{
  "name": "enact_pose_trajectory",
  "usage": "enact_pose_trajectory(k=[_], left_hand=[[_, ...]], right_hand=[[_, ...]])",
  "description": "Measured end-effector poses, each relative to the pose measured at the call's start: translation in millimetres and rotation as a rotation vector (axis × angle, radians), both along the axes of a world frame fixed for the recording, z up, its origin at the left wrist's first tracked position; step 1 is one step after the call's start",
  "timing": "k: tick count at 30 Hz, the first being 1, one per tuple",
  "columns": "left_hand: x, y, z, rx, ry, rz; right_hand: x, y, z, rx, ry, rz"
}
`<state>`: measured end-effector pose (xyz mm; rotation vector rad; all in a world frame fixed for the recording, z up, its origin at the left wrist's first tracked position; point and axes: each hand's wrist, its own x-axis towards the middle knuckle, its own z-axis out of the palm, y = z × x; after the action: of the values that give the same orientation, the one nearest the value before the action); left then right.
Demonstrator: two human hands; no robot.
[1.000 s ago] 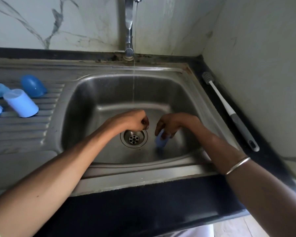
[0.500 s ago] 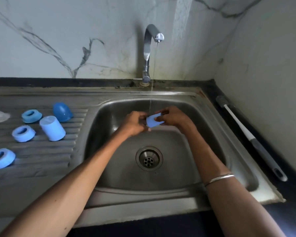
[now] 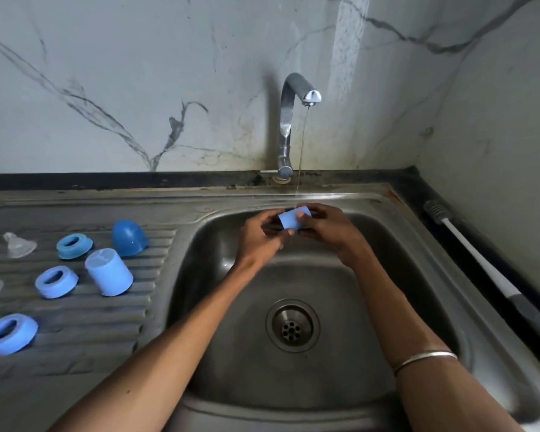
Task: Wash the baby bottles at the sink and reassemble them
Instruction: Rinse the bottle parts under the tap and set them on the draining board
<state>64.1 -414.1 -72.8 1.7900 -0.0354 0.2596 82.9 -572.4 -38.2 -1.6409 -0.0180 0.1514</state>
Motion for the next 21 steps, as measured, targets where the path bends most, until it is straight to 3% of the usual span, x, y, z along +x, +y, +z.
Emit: enact_pose_trajectory(k=[7, 13, 17, 21], left_hand=[[-1, -5, -1, -0.293, 0.12, -0.023], [-4, -7, 7, -0.551, 0.335, -0.046], [-4, -5, 7, -0.578, 0.358, -0.05], [-5, -3, 7, -0.456, 0.198, -0.067]], right_hand=[[0, 2, -2, 0.041, -0.002, -0.03], [-2, 4, -2, 0.06, 0.004, 0.001], [-4, 4, -3, 0.025, -0.008, -0.009], [-3, 5, -4, 0.088, -0.029, -0.031]])
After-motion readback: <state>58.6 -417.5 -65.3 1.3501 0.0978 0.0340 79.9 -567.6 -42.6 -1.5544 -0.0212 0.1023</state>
